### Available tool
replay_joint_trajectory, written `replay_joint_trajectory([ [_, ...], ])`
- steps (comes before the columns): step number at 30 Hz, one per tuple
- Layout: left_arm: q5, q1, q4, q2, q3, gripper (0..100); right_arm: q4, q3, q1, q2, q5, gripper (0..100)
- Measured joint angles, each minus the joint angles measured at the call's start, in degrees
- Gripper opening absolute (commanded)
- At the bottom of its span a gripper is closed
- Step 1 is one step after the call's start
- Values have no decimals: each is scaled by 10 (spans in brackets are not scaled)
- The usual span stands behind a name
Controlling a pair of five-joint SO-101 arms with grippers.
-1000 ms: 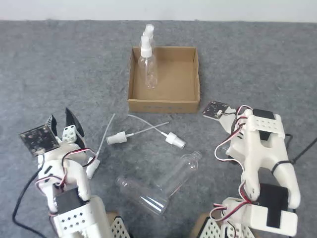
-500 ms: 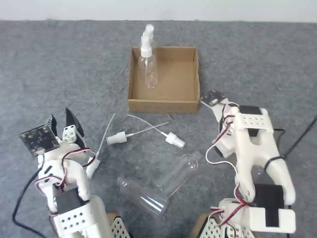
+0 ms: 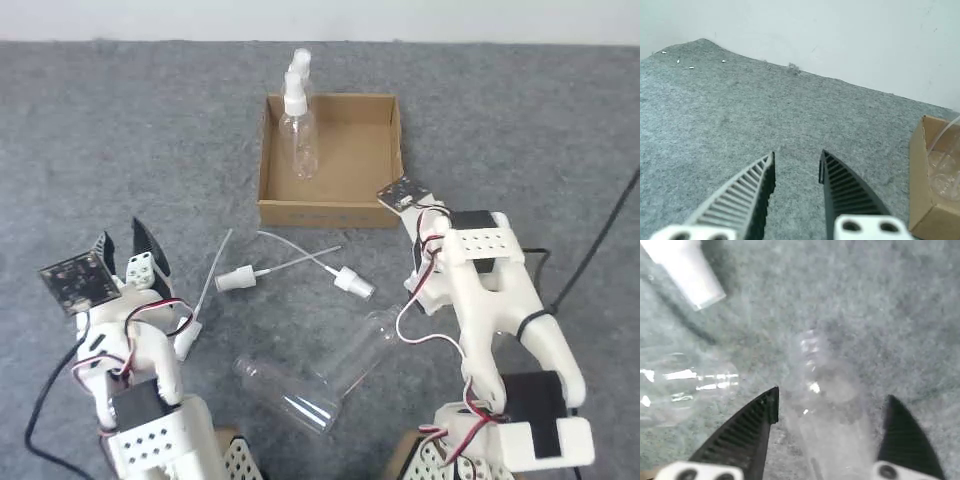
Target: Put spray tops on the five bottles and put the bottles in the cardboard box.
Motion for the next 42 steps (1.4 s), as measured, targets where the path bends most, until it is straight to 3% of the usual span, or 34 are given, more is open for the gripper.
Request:
replay_joint_trajectory([
  [4, 0, 0, 0, 0, 0, 138, 0, 0, 2, 0, 4, 380],
  [19, 0, 0, 0, 0, 0, 138, 0, 5, 1, 0, 149, 379],
  [29, 0, 0, 0, 0, 0, 138, 0, 16, 13, 0, 170, 375],
  [35, 0, 0, 0, 0, 0, 138, 0, 16, 15, 0, 170, 288],
  [42, 0, 0, 0, 0, 0, 138, 0, 16, 14, 0, 171, 282],
])
